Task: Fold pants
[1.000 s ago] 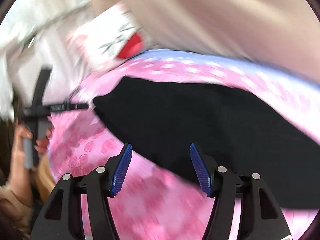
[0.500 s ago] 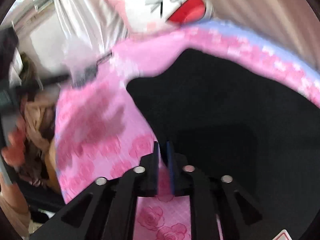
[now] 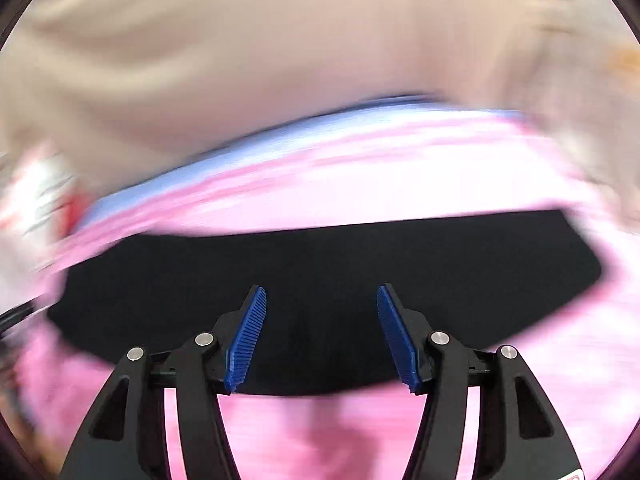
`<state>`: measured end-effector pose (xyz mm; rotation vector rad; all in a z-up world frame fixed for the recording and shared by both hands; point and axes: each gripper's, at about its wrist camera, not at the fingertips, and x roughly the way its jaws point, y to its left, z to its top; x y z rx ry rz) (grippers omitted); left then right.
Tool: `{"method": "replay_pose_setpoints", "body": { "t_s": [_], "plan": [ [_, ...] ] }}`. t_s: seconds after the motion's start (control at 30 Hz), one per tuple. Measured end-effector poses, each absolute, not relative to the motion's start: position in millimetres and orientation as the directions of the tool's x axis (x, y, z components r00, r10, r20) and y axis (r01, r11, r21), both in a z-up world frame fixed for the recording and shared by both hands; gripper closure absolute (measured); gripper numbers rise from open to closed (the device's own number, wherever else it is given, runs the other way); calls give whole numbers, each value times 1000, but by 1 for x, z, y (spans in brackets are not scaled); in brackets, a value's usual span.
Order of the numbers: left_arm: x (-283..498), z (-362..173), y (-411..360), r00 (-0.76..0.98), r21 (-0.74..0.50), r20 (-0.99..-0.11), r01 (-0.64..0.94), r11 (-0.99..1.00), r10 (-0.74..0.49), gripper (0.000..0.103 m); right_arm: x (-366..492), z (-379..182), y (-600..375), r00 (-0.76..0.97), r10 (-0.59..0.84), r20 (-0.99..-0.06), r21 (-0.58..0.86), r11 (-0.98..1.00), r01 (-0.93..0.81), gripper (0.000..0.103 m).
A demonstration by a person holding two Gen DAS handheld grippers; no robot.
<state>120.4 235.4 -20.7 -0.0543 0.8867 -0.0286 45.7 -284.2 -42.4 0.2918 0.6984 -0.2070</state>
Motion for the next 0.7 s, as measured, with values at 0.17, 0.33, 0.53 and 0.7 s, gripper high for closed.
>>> {"method": "replay_pose_setpoints", "body": {
  "t_s": [0.17, 0.33, 0.53, 0.7],
  "plan": [
    [130, -30, 169, 606, -95, -787, 63, 994, -113, 8, 4, -59, -427, 677, -287, -678, 141, 853, 503, 46],
    [133, -35, 121, 594, -85, -797, 67, 994, -108, 8, 14, -94, -482, 659, -212, -722, 181, 861, 475, 66],
    [136, -36, 75, 597, 14, -801, 90, 996, -42, 8, 34, -113, -496, 644, -165, -747, 183, 880, 438, 69],
    [141, -35, 47, 591, 18, -805, 108, 994, -49, 7, 28, -103, -500, 661, -146, -736, 189, 893, 408, 96]
  ]
}}
